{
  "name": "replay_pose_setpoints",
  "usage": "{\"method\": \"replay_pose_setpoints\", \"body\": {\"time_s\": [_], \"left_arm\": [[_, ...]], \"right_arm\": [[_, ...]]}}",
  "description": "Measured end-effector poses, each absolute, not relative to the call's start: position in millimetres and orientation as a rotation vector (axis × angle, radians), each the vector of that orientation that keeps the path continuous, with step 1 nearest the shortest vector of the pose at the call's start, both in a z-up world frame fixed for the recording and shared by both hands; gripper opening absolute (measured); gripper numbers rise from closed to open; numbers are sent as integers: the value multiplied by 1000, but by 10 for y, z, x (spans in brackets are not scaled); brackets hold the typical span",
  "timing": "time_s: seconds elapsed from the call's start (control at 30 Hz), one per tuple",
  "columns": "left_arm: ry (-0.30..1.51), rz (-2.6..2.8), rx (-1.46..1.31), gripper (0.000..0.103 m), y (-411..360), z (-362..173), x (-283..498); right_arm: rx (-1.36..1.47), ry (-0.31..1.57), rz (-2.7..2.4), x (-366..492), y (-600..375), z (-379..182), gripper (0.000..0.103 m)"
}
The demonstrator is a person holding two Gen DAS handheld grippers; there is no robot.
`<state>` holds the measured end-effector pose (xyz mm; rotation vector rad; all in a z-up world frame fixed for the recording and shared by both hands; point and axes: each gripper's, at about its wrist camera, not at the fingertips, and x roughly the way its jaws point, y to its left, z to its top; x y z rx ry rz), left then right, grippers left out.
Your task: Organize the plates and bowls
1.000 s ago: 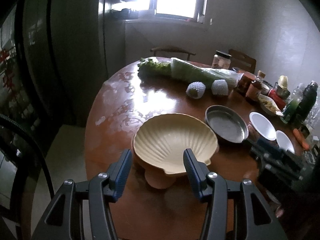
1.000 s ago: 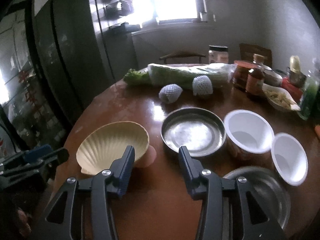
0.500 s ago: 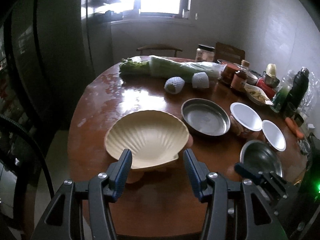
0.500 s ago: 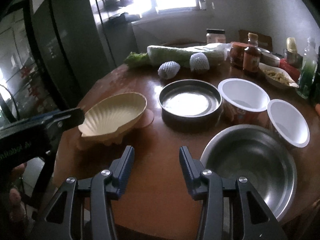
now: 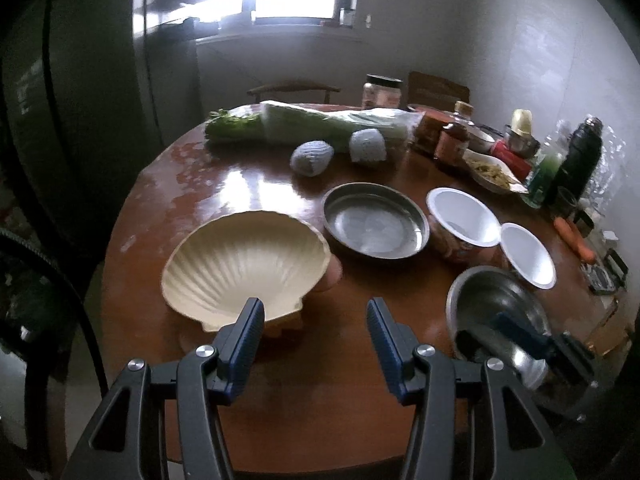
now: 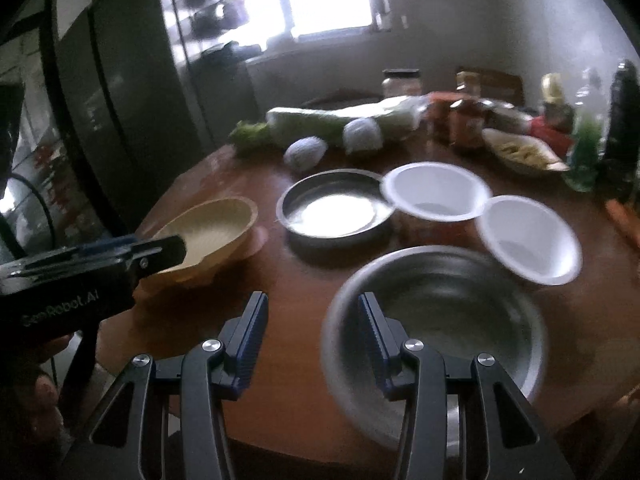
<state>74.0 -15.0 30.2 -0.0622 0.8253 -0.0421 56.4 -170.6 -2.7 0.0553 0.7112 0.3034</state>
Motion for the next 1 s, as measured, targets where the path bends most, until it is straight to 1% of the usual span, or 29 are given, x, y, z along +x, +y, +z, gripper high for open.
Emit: {"method": "replay_pose_setpoints", "body": {"time_s": [0.47,1.0], "left_arm": [[892,-229,-56,54,-834,73,914],[964,-240,-49,54,-1088,-271,1119]], "right_arm": [[128,680,70,427,-2796,2,48],[141,762,105,588,-2899,-327,48]]}}
